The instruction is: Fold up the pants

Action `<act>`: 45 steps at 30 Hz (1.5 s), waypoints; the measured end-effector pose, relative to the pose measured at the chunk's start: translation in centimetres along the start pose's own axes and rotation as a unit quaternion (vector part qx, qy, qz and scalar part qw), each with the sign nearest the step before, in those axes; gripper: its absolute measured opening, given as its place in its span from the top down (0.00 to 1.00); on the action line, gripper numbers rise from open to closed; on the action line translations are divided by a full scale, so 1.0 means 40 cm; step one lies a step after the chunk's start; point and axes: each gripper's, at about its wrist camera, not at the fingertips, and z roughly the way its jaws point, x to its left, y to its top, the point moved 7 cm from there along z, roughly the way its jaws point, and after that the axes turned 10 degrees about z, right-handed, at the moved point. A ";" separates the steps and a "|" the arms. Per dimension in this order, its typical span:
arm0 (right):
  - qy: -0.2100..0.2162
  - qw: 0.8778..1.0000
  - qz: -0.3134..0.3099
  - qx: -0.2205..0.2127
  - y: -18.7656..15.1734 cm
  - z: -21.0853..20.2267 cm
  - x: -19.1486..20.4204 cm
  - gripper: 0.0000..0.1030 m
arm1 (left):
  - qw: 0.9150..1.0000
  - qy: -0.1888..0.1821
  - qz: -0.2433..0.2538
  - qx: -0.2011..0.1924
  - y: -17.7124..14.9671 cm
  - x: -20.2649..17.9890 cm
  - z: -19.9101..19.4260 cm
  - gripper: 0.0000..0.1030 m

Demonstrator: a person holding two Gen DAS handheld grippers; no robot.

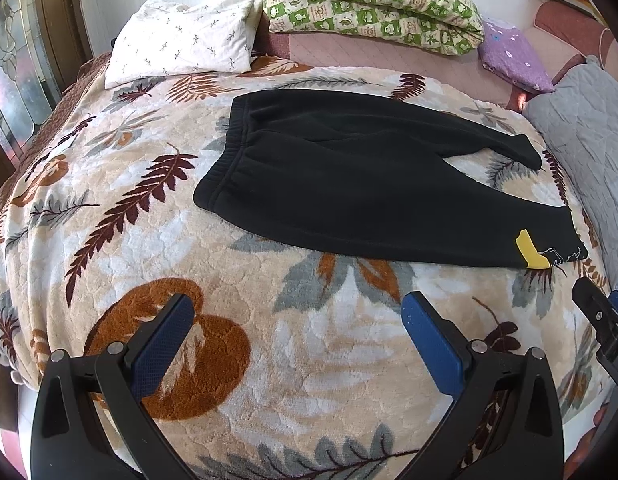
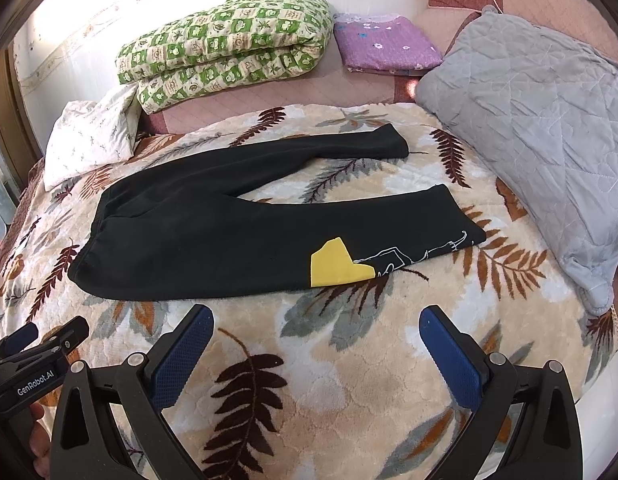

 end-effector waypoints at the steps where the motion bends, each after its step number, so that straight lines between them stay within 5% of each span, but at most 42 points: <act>1: 0.000 1.000 0.000 0.000 -0.003 0.002 -0.002 0.00 | 1.000 0.000 0.000 0.000 0.000 -0.002 0.001 0.00; 21: 0.008 1.000 -0.017 0.008 0.056 0.028 0.000 0.00 | 1.000 0.008 0.006 -0.003 0.096 0.012 0.038 0.00; 27: 0.016 1.000 -0.023 0.009 0.159 0.054 -0.017 0.00 | 1.000 0.016 0.009 0.003 0.176 0.038 0.081 0.00; 32: 0.030 0.998 -0.051 -0.006 0.296 0.087 -0.042 0.00 | 0.999 -0.011 -0.008 0.049 0.282 0.098 0.149 0.00; 36: 0.015 0.998 -0.057 -0.017 0.432 0.165 -0.115 0.00 | 0.996 -0.022 -0.001 0.088 0.391 0.169 0.227 0.00; 40: 0.011 0.999 -0.026 0.023 0.542 0.314 -0.192 0.01 | 0.994 0.003 0.005 0.112 0.461 0.230 0.306 0.00; 45: 0.012 0.996 0.016 0.090 0.592 0.539 -0.245 0.04 | 0.983 -0.060 -0.054 0.166 0.493 0.293 0.422 0.00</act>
